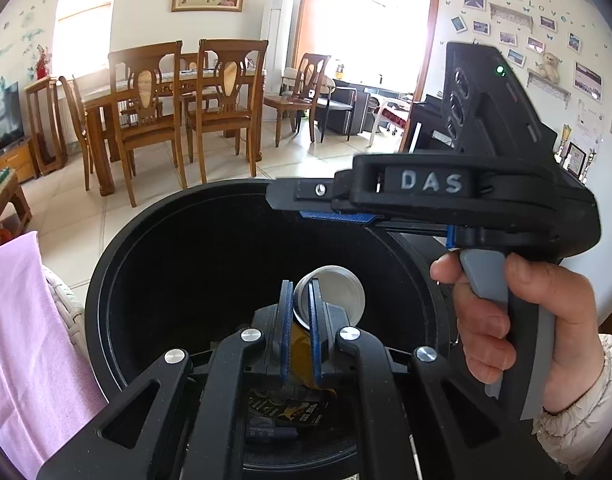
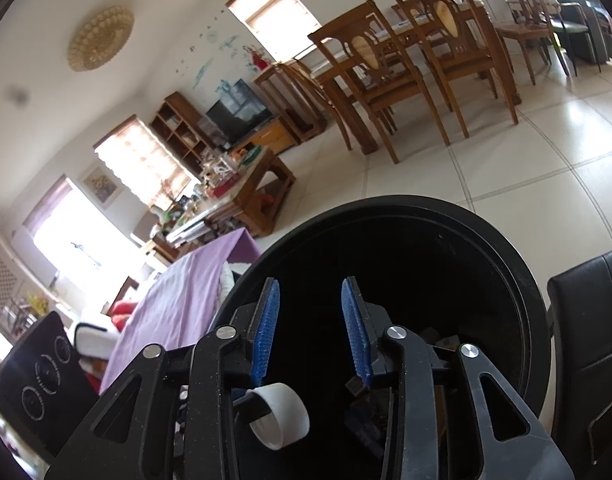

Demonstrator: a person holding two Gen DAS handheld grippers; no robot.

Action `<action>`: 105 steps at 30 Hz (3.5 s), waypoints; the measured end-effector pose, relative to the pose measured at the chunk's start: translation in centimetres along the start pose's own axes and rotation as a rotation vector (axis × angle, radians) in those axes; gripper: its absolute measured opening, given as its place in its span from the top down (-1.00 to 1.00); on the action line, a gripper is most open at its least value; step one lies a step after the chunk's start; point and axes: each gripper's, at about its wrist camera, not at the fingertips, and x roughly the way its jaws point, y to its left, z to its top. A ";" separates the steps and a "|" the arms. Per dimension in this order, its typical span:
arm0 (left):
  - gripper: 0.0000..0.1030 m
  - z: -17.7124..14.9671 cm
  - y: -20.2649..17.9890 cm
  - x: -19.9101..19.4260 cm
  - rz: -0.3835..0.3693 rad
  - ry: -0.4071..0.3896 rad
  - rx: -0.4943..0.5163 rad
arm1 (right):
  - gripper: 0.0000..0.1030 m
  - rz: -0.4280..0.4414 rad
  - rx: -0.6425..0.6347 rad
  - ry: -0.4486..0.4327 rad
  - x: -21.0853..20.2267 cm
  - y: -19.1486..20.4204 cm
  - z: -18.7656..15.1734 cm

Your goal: Collect trash

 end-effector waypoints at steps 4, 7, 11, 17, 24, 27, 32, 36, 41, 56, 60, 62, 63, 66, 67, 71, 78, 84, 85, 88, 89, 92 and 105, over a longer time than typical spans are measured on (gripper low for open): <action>0.66 0.0 -0.1 0.4 0.026 0.014 0.009 | -0.04 -0.006 -0.012 -0.005 0.1 0.2 0.0; -0.48 0.0 -0.5 0.3 0.072 0.007 0.021 | -0.39 -0.012 -0.004 -0.018 -0.1 0.3 0.2; -0.90 0.2 -0.8 -1.0 0.116 -0.068 0.050 | -0.73 -0.027 -0.004 -0.038 -0.3 0.8 0.2; -0.90 0.3 -1.1 -0.9 0.164 -0.050 0.069 | -0.90 -0.061 -0.018 -0.041 -0.6 1.6 0.1; -0.90 0.2 -1.0 -1.8 0.169 -0.064 0.062 | -0.90 -0.089 -0.028 -0.039 -0.7 3.0 -0.2; -0.90 0.1 -0.8 -2.3 0.152 -0.073 0.054 | -0.90 -0.101 -0.032 -0.051 -0.9 3.6 -0.5; -0.90 -0.2 -0.4 -3.6 0.112 -0.101 0.039 | -0.90 -0.113 -0.035 -0.076 -1.3 4.3 -0.6; -0.90 -0.4 0.4 -5.1 0.110 -0.132 0.021 | -0.90 -0.116 -0.051 -0.097 -1.5 5.9 -0.6; -0.90 -1.2 2.1 -7.7 0.112 -0.190 -0.024 | -0.90 -0.105 -0.081 -0.118 -1.0 8.3 -0.7; -0.90 -6.4 11.3 -20.4 0.538 -0.367 -0.242 | -0.90 -0.071 -0.319 -0.275 4.2 22.2 -4.2; -0.90 -8.6 13.9 -23.6 0.674 -0.385 -0.309 | -0.90 -0.054 -0.387 -0.316 6.8 26.1 -6.6; -0.90 -9.9 15.1 -25.3 0.736 -0.392 -0.344 | -0.90 -0.041 -0.401 -0.302 8.6 27.7 -7.5; -0.90 -10.4 15.6 -25.9 0.764 -0.391 -0.362 | -0.90 -0.033 -0.408 -0.296 9.4 28.4 -8.1; -0.90 -11.9 16.9 -27.7 0.839 -0.387 -0.408 | -0.90 -0.045 -0.446 -0.299 11.4 30.6 -9.5; -0.90 -12.4 17.2 -28.3 0.850 -0.391 -0.417 | -0.90 -0.038 -0.471 -0.300 12.1 31.3 -10.1; -0.90 -13.8 18.3 -29.9 0.900 -0.393 -0.456 | -0.90 -0.011 -0.538 -0.305 14.0 33.2 -11.8; -0.90 -15.3 19.1 -30.8 0.940 -0.395 -0.462 | -0.90 0.017 -0.596 -0.306 15.9 33.8 -14.1; -0.90 -14.9 19.6 -30.1 0.990 -0.366 -0.492 | -0.90 0.059 -0.615 -0.320 15.4 33.5 -14.8; -0.90 -14.9 19.8 -30.0 1.000 -0.354 -0.500 | -0.90 0.059 -0.611 -0.320 15.3 33.4 -14.8; -0.90 -14.9 19.9 -29.9 1.024 -0.331 -0.512 | -0.90 0.073 -0.592 -0.319 14.8 32.4 -14.3; -0.90 -14.9 19.9 -29.9 1.029 -0.328 -0.512 | -0.90 0.076 -0.589 -0.316 14.9 32.3 -14.3; -0.90 -14.8 19.8 -29.6 1.035 -0.319 -0.501 | -0.90 0.085 -0.587 -0.314 14.8 32.2 -14.4; -0.90 -15.3 19.8 -30.2 1.021 -0.353 -0.503 | -0.90 0.117 -0.547 -0.321 13.6 31.8 -14.8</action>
